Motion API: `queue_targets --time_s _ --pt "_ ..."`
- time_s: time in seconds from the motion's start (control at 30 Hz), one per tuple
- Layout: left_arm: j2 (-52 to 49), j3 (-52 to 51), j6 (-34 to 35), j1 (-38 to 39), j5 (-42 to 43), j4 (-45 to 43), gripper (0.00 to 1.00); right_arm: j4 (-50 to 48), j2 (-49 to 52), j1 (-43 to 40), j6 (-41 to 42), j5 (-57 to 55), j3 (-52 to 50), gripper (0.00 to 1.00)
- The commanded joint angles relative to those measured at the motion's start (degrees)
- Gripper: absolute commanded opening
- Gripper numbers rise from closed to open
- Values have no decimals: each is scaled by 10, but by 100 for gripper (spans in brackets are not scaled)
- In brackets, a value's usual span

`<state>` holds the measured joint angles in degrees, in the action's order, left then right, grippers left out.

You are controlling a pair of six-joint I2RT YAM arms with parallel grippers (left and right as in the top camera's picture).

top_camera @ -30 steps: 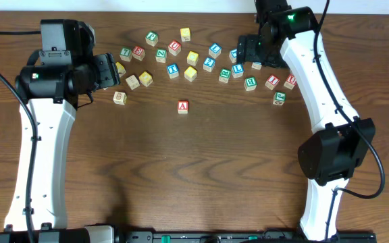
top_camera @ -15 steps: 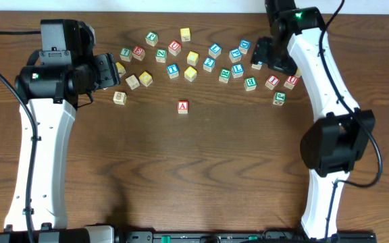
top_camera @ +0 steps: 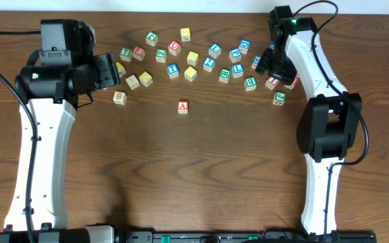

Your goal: Spell out AI2

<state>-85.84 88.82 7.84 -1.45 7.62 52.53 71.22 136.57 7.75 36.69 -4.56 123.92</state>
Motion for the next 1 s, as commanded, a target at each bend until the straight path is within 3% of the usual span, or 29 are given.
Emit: queue_targets --time_s 0.0,0.8,0.97 --pt "-10 5 -1 -2 4 1 68 -23 12 -9 15 -5 -2 63" --pt "-14 5 -1 -1 4 -1 68 -53 69 -17 -16 -9 -3 45" --pt "-14 5 -1 -1 4 -3 68 -49 69 -17 -45 -11 -3 36"
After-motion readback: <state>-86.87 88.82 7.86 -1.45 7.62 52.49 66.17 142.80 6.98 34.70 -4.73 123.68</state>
